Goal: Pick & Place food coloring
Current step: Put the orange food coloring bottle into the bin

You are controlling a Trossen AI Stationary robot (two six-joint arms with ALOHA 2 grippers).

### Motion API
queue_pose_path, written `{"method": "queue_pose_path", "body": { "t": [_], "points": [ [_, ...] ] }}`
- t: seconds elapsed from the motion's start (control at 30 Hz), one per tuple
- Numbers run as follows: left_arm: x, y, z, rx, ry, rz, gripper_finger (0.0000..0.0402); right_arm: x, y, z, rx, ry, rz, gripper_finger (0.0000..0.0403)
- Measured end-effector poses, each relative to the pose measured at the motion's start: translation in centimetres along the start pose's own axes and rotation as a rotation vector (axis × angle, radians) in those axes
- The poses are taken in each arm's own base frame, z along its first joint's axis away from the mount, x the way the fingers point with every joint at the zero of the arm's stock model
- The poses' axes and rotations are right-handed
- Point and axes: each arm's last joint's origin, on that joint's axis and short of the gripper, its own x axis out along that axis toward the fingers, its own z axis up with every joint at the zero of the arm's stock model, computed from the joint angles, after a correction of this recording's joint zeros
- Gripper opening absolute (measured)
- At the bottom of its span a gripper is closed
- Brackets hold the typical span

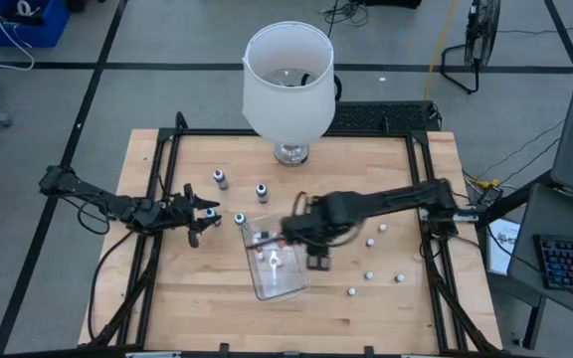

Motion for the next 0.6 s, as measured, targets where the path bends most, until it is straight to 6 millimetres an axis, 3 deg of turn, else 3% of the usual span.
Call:
{"method": "queue_pose_path", "body": {
  "t": [0.13,0.27,0.6],
  "points": [
    [0.0,0.0,0.0,0.0,0.0,0.0,0.0191,-1.5,1.2,-3.5,0.056,-0.024,-0.103,0.0166],
    [0.0,0.0,0.0,0.0,0.0,0.0,0.0191,-1.3,1.3,-7.1,0.132,-0.044,-0.189,0.0166],
    [0.0,0.0,0.0,0.0,0.0,0.0,0.0191,2.0,-3.2,-15.6,0.496,0.053,-0.306,0.0166]
  ]
}}
